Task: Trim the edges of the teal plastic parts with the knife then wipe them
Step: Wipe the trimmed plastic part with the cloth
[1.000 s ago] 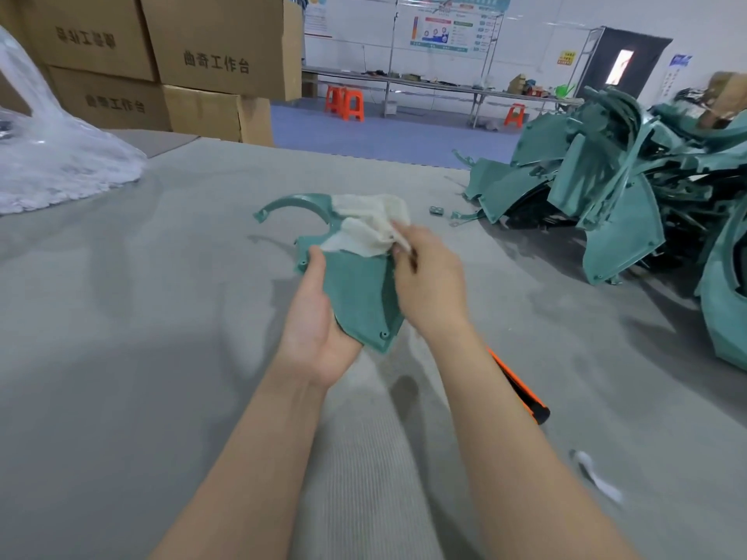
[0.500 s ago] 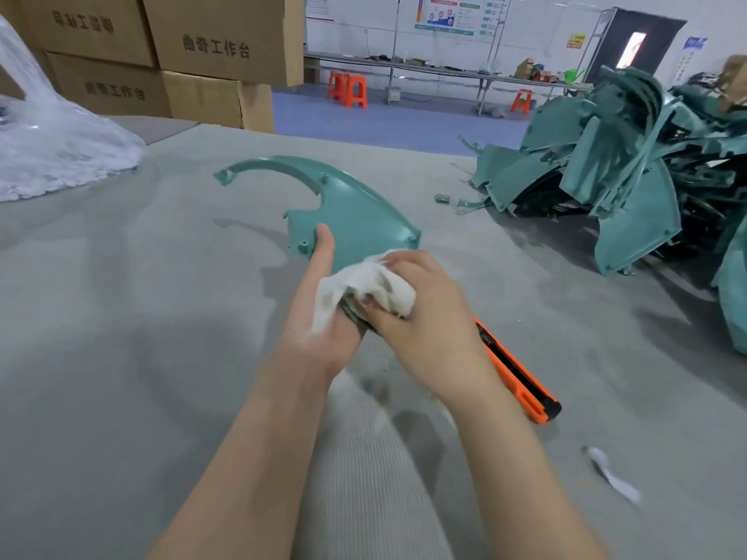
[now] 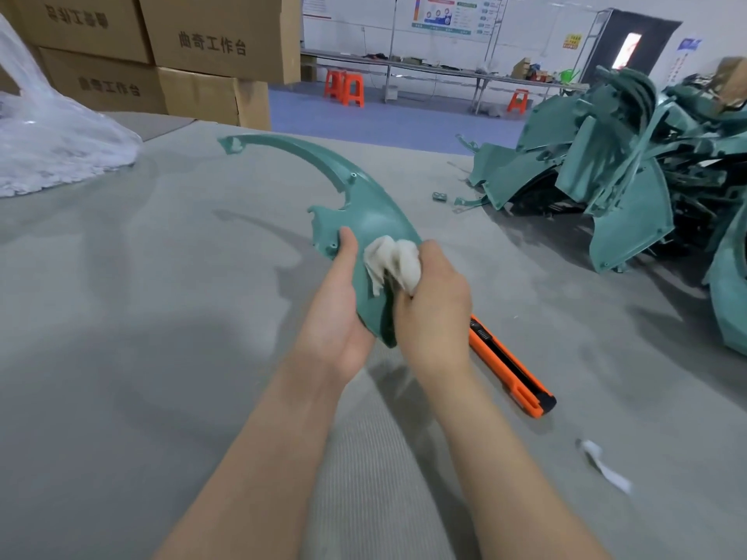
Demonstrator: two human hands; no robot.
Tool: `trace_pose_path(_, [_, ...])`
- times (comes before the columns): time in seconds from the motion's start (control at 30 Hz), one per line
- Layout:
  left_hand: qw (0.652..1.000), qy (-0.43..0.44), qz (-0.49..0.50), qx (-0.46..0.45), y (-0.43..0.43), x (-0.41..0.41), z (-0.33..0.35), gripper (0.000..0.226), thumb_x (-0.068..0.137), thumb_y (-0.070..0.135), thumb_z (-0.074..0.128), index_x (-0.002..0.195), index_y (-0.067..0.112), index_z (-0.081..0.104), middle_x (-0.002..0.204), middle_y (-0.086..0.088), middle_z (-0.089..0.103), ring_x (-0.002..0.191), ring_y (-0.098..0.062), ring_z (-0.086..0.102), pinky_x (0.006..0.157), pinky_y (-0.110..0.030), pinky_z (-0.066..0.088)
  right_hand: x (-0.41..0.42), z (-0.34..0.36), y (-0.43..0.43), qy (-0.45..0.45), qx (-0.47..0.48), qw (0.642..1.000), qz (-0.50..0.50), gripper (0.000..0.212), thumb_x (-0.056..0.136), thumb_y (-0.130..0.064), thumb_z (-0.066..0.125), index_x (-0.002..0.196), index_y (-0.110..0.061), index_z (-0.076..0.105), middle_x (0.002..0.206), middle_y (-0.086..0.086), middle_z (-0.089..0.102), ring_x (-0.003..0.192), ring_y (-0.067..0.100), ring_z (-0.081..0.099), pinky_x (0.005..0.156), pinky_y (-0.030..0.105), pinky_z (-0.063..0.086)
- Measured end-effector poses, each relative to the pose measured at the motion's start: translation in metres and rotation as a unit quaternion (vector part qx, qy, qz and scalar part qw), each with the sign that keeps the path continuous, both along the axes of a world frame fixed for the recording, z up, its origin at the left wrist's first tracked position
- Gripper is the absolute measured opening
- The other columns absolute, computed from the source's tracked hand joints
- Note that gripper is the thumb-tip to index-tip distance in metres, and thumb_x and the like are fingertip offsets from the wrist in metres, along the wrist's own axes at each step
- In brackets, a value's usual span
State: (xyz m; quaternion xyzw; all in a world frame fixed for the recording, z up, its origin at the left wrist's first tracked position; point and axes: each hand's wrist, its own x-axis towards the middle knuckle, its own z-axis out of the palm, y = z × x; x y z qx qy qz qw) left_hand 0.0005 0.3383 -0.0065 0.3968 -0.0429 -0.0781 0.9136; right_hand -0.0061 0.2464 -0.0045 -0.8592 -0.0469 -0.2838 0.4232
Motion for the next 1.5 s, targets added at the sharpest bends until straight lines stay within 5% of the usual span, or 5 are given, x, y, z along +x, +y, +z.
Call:
trace_pose_path(0.43, [0.999,0.032,-0.016,-0.002,0.005,-0.001,0.004,0.051,0.092,0.063,0.032,0.09,0.016,0.052,0.083,-0.005,0.054,0.079,-0.016,0.057,0.072,-0.028,0.047,-0.019,-0.009,0.035,-0.067,-0.014,0.996,0.056,0.026,0.077,-0.001,0.051,0.073,-0.019,0.033,0.065,-0.006,0.04,0.061,0.018,0.032,0.051,0.034,0.017])
trace_pose_path(0.63, [0.999,0.001,-0.008,0.042,-0.003,-0.002,0.003,0.056,0.099,0.052,0.025,0.124,0.016,0.058,0.12,-0.005,0.067,0.111,-0.017,0.064,0.091,-0.03,0.053,0.009,-0.007,-0.006,0.037,0.103,0.994,0.013,0.019,0.084,0.004,0.051,0.079,-0.013,0.046,0.071,0.003,0.053,0.065,0.017,0.046,0.057,0.03,0.037])
trace_pose_path(0.9, [1.0,-0.013,0.026,0.01,0.002,-0.002,0.002,0.048,0.1,0.045,0.03,0.136,0.018,0.049,0.128,-0.001,0.063,0.115,-0.016,0.061,0.092,-0.032,0.053,0.007,0.01,-0.048,0.187,0.512,0.833,0.094,0.06,0.09,-0.07,0.036,0.113,-0.023,0.064,0.075,-0.009,0.068,0.067,0.009,0.066,0.064,0.026,0.052])
trace_pose_path(1.13, [0.999,0.022,0.03,0.009,0.002,0.001,0.005,0.058,0.098,0.052,0.031,0.131,0.011,0.055,0.11,-0.007,0.069,0.093,-0.016,0.069,0.08,-0.027,0.057,-0.009,-0.007,0.001,-0.068,-0.055,0.991,0.102,0.016,0.095,-0.013,0.053,0.11,-0.015,0.058,0.093,-0.003,0.06,0.089,0.018,0.054,0.076,0.025,0.038])
trace_pose_path(1.5, [1.0,0.01,-0.011,0.013,0.002,0.002,-0.002,0.054,0.101,0.049,0.026,0.108,0.014,0.067,0.106,-0.003,0.072,0.099,-0.012,0.068,0.083,-0.025,0.056,0.007,0.005,0.013,-0.074,-0.05,0.996,-0.011,0.017,0.095,-0.011,0.047,0.081,-0.015,0.038,0.079,0.015,0.053,0.076,0.036,0.049,0.063,0.038,0.029])
